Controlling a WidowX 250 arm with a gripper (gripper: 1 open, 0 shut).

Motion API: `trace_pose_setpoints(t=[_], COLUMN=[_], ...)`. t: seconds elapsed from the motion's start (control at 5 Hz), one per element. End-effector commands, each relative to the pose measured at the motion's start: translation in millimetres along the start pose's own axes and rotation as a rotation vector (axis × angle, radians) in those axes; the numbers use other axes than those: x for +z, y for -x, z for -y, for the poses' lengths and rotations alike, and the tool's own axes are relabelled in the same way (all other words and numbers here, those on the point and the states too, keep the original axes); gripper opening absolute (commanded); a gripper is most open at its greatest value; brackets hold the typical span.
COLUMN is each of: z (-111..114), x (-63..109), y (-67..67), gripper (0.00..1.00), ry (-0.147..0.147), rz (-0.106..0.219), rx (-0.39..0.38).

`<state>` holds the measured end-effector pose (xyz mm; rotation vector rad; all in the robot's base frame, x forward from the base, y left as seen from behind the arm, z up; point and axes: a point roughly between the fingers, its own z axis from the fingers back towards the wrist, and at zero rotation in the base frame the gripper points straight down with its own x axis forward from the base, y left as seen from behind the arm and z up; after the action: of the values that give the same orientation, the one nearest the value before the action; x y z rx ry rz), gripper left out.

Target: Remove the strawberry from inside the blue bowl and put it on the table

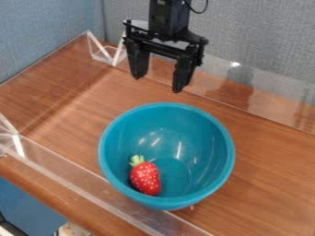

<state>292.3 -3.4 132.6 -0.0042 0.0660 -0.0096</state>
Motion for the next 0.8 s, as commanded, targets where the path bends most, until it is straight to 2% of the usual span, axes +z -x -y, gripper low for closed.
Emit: trace_pose_setpoints(t=[0.0, 0.2, 0.4, 0.6], z=[9, 28, 33, 31], x=[-9.3, -26.1, -41.1, -59.3], y=[17.6, 45.3, 60.8, 63.8], gripper=[1.00, 1.00, 1.00, 1.00], ry=[0.002, 0.002, -0.008, -0.015], rz=[-0.008, -0.036, -0.031, -0.046], rx=[0.001, -0.100, -0.157, -0.173])
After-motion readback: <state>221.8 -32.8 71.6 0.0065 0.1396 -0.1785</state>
